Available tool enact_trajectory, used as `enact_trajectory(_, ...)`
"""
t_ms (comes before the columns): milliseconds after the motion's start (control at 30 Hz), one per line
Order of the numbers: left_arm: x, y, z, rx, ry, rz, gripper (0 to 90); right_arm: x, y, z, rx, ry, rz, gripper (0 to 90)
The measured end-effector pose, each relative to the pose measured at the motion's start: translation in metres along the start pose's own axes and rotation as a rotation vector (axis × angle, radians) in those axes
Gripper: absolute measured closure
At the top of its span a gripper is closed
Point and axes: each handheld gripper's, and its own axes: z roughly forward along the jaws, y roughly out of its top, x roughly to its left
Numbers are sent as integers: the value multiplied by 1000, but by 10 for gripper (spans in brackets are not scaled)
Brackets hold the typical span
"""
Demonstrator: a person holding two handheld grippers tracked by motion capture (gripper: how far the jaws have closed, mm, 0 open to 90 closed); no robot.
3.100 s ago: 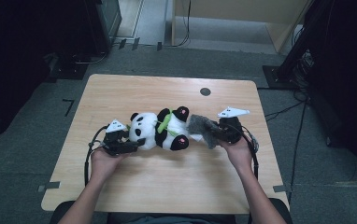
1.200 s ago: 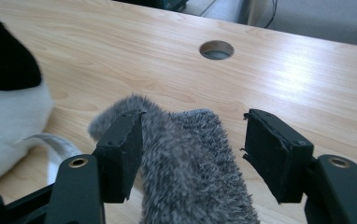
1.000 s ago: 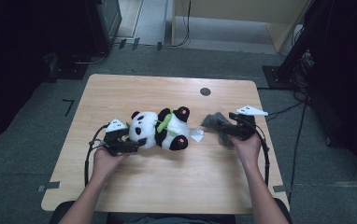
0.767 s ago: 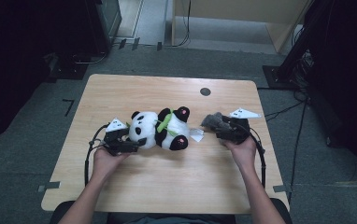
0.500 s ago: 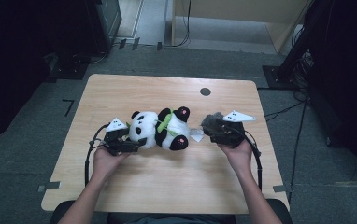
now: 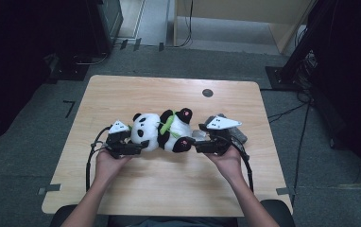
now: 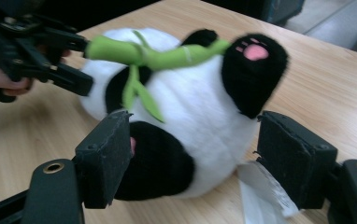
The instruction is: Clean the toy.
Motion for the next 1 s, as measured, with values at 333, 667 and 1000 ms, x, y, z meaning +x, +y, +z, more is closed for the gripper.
enact_trajectory(333, -7, 0, 4, -10, 9, -5, 163, 18, -2, 20, 22, 56, -33, 219)
enact_trajectory(667, -7, 5, 7, -31, -3, -37, 163, 7, -17, 51, 91, 30, -90, 93)
enact_trajectory(1000, -5, 12, 13, -38, -16, -50, 171, 2, -15, 57, 87, -56, -164, 439)
